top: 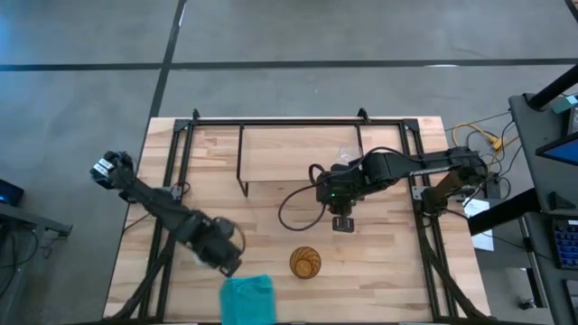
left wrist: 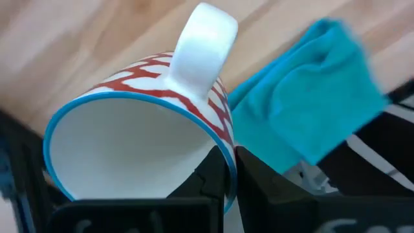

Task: Stack small to large cups/mugs on shelf
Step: Put the white mug on the shelf

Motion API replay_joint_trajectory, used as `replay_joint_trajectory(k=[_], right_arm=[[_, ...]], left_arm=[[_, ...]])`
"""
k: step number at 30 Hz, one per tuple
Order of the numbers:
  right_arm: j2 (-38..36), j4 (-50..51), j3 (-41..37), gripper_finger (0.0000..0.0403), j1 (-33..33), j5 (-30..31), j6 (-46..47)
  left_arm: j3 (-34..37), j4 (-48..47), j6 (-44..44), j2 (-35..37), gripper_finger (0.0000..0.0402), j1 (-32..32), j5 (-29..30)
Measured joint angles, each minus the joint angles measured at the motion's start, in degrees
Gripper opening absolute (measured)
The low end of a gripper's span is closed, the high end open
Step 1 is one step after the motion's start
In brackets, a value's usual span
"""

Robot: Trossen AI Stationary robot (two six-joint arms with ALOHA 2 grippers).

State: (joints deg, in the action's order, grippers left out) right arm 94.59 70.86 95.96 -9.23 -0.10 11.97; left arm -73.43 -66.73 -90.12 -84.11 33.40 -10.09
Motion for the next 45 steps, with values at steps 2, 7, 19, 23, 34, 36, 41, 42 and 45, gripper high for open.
replay_joint_trajectory(k=[2, 7, 19, 23, 34, 36, 41, 42, 45], right_arm=[[0.0, 0.0, 0.8, 0.007, 0.0, 0.0, 0.0], [0.0, 0.1, 4.1, 0.0069, 0.0, 0.0, 0.0], [0.0, 0.7, 8.7, 0.0071, 0.0, 0.2, -2.7], [0.0, 0.7, 8.8, 0.0072, 0.0, 0.2, -3.0], [0.0, 0.7, 8.7, 0.0071, 0.2, 0.3, -2.7], [0.0, 0.7, 8.7, 0.0069, 0.1, 1.8, -2.6], [0.0, 0.7, 8.7, 0.007, 0.2, 9.9, -1.5], [0.0, 0.7, 8.7, 0.0071, 0.2, 12.0, -1.5], [0.0, 0.5, 8.7, 0.0073, 0.2, 19.3, -1.5]], left_arm=[[-1.6, -1.4, 5.5, 0.0, 0.0001, -3.2, 0.3], [-6.0, -6.4, 19.5, -0.1, 0.0001, -11.2, 4.4], [-18.4, -9.6, 48.6, -2.2, 0.0, -26.6, 18.4], [-24.6, -9.3, 57.6, -6.6, 0.0, -28.1, 20.5], [-44.4, -12.5, 74.7, -20.2, 0.0, -30.8, 26.8], [-46.8, -13.2, 77.1, -21.7, 0.0, -31.8, 26.9], [-48.6, -13.8, 81.3, -23.6, 0.0, -34.2, 26.5], [-48.6, -13.9, 82.0, -23.6, 0.0, -34.6, 26.1], [-48.6, -13.9, 84.5, -23.6, 0.0, -36.0, 24.0]])
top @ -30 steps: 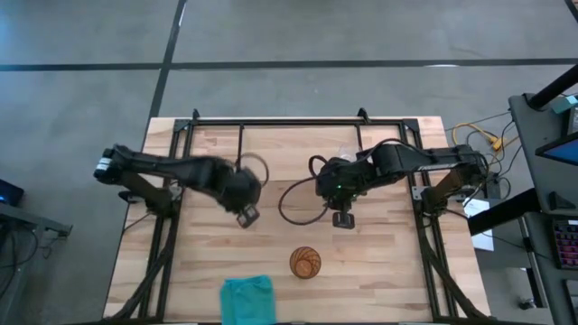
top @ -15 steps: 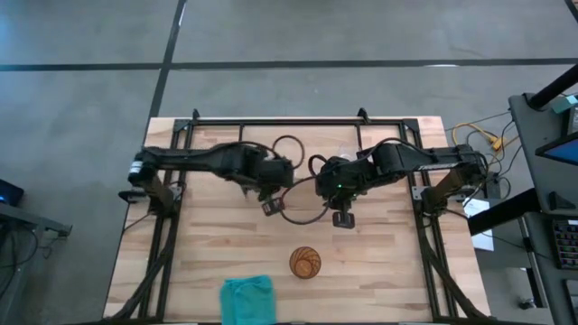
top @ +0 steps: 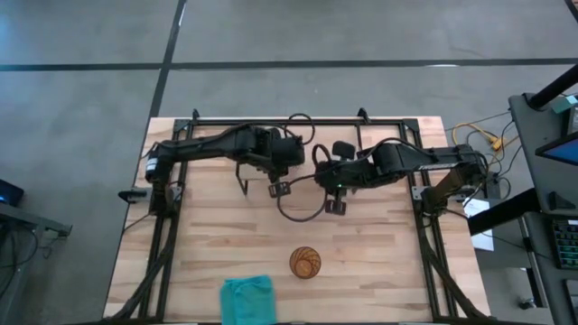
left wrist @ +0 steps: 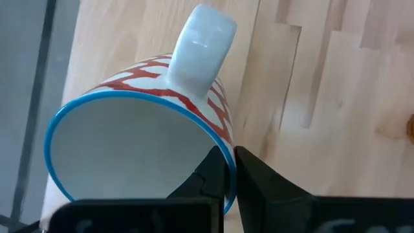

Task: Stack small to large cups/mugs on shelf
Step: Put the white mug on the shelf

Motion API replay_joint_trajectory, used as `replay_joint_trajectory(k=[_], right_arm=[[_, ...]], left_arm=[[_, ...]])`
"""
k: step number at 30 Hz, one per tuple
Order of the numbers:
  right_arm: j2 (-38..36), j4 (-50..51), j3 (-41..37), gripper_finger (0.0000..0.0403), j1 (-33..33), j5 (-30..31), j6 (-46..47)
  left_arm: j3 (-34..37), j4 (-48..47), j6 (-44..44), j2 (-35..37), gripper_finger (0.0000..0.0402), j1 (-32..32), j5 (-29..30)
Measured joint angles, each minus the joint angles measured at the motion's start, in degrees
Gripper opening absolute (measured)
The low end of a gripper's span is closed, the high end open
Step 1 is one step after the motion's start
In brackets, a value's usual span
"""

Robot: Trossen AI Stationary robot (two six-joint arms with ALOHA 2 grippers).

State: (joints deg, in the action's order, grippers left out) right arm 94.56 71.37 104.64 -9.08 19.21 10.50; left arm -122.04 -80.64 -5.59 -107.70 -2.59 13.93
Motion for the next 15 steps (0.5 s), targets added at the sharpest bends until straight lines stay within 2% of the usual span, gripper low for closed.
replay_joint_trajectory(k=[5, 11, 15], right_arm=[[0.0, -3.0, 0.0, 0.0075, 0.0, 7.6, 0.0], [0.3, -10.8, 0.0, 0.0075, 0.7, 9.3, -0.5], [1.1, -12.6, -0.2, 0.0075, 1.1, 9.5, -0.1]], left_arm=[[0.0, 0.0, 6.7, 0.0, 0.0, -1.1, -1.2], [-0.1, 0.1, 9.5, 0.0, 0.0, -1.7, -1.5], [-0.1, 0.1, 12.9, 0.0, 0.0, -1.8, -1.5]])
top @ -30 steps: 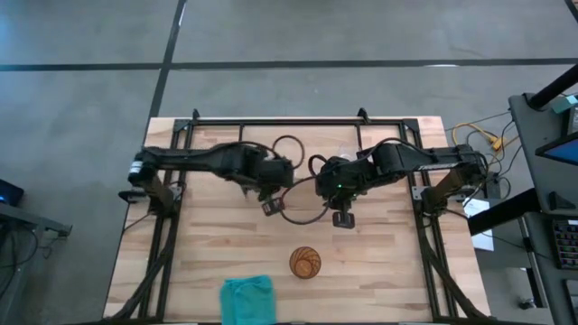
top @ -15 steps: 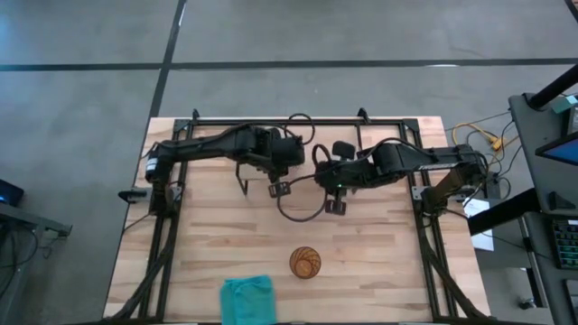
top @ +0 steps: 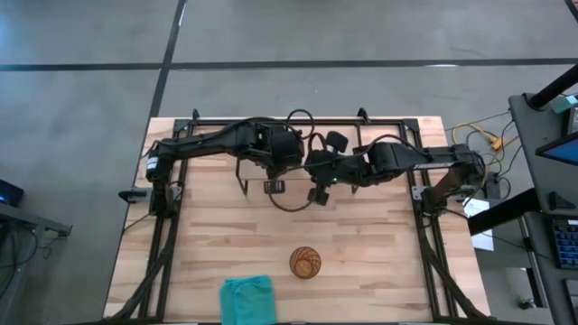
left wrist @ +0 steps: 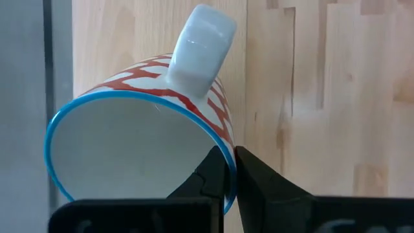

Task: Stack small to large cups/mugs on shelf
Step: Put the white mug on the shelf

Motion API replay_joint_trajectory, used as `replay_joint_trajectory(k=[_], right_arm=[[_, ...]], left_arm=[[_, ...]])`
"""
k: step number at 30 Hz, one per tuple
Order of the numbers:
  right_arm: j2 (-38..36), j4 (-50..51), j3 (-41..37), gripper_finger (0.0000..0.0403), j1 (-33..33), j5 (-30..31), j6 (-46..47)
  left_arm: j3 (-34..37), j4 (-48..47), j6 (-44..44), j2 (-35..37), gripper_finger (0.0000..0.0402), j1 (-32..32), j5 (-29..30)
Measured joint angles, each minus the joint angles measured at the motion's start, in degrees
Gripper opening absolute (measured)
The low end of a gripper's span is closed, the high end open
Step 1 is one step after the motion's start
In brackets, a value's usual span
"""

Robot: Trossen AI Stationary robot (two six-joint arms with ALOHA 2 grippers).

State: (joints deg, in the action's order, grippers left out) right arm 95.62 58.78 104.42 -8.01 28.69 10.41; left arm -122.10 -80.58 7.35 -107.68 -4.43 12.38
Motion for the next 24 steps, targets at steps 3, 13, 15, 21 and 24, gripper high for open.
replay_joint_trajectory(k=[3, 13, 15, 21, 24], right_arm=[[0.2, -0.4, -1.1, 0.0073, -0.1, 0.0, 2.1], [0.3, -6.0, -9.3, 0.0073, -0.1, 6.8, 6.7], [0.3, -8.1, -10.8, 0.0075, -0.1, 7.3, 7.4], [0.3, -12.2, -13.7, 0.007, -0.1, 10.1, 7.2], [0.2, -13.0, -13.8, 0.0068, -0.1, 11.0, 7.4]], left_arm=[[0.0, 0.0, 2.4, 0.0, 0.0, -0.1, 0.0], [-0.1, 0.1, 5.3, 0.3, 0.0, -0.5, 0.0], [-0.1, 0.0, 5.3, 0.6, 0.0, -0.5, 0.0], [-0.1, -0.2, 5.4, 1.1, 0.0, -0.5, 0.1], [-0.1, -0.9, 5.5, 1.4, 0.0, -0.5, 0.1]])
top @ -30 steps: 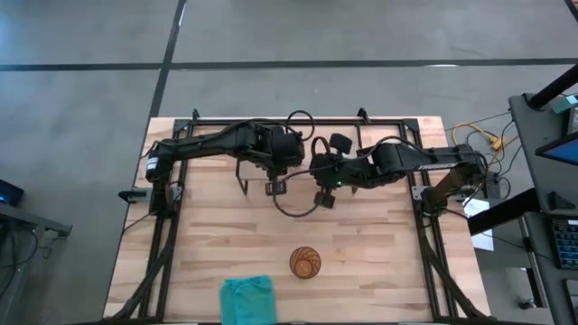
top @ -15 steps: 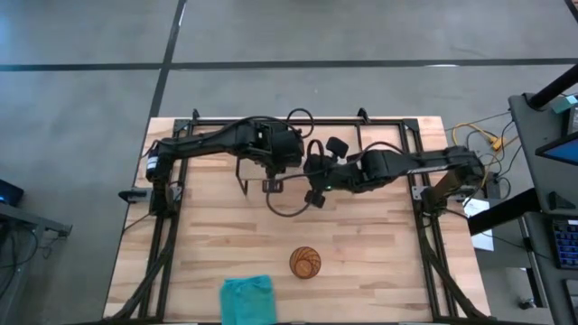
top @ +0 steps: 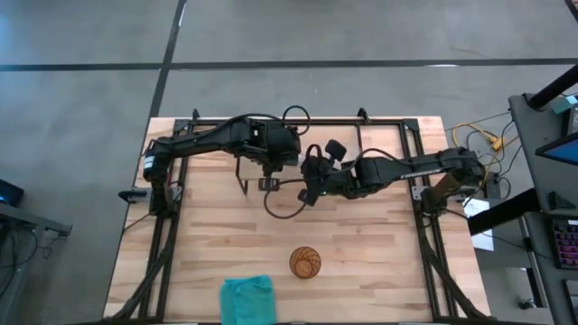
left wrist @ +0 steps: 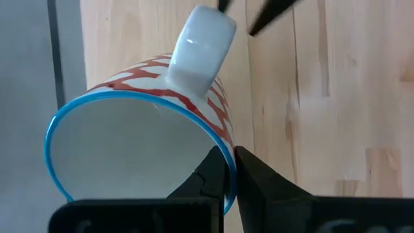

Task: Stack small to large cups/mugs on shelf
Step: Put the white mug on the shelf

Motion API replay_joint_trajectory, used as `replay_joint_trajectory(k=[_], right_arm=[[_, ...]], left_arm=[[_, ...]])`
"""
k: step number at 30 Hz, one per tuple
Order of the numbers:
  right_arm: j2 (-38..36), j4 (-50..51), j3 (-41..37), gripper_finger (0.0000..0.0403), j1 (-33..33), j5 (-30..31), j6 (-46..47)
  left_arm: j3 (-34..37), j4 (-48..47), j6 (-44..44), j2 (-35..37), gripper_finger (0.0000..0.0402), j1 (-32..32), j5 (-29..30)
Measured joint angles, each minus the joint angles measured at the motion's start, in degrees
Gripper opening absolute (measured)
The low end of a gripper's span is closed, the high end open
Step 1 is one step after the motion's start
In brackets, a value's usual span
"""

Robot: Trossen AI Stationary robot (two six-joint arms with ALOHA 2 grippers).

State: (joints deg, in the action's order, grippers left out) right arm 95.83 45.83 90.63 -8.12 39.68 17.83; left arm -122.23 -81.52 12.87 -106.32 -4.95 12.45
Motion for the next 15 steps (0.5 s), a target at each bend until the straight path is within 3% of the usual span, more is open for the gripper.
replay_joint_trajectory(k=[15], right_arm=[[0.0, 0.1, 0.0, 0.0082, -0.9, 0.0, 1.9]], left_arm=[[0.3, -2.0, 0.1, -0.2, 0.0, -0.3, -0.2]])
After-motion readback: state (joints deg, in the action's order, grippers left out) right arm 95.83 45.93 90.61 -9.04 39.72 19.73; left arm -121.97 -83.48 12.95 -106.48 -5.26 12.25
